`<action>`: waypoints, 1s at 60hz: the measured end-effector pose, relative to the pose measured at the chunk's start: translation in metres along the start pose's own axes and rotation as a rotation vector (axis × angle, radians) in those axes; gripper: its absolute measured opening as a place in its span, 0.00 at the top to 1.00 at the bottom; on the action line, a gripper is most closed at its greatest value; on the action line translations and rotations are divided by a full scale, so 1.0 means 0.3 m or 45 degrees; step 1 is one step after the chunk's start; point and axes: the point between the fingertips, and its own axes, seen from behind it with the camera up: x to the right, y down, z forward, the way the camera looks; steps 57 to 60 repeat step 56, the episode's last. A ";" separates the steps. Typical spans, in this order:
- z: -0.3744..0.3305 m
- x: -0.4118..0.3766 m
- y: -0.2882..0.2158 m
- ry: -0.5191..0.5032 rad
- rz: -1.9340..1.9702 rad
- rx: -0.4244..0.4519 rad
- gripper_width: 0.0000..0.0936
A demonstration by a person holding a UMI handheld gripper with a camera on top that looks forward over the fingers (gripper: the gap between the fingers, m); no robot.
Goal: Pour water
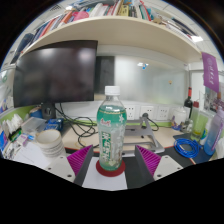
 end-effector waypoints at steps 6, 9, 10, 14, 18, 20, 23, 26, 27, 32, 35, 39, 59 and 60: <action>-0.192 -0.019 -0.001 0.027 -0.015 -0.028 0.08; -0.296 -0.043 -0.022 0.036 -0.013 -0.039 0.08; -0.330 -0.054 -0.033 0.036 -0.011 -0.041 0.09; -0.461 -0.105 -0.077 0.028 0.009 -0.069 0.09; -0.581 -0.141 -0.122 0.035 0.032 -0.113 0.08; -0.634 -0.160 -0.150 0.041 0.046 -0.125 0.08; -0.701 -0.186 -0.206 0.046 0.058 -0.120 0.08; -0.757 -0.196 -0.245 0.071 0.073 -0.121 0.08; -0.774 -0.197 -0.259 0.081 0.079 -0.123 0.08; -0.851 -0.223 -0.337 0.089 0.118 -0.102 0.09; -0.890 -0.230 -0.364 0.099 0.123 -0.098 0.09; -0.936 -0.245 -0.397 0.106 0.125 -0.078 0.09; -1.024 -0.295 -0.382 0.092 0.113 -0.107 0.09; -1.024 -0.295 -0.382 0.092 0.113 -0.107 0.09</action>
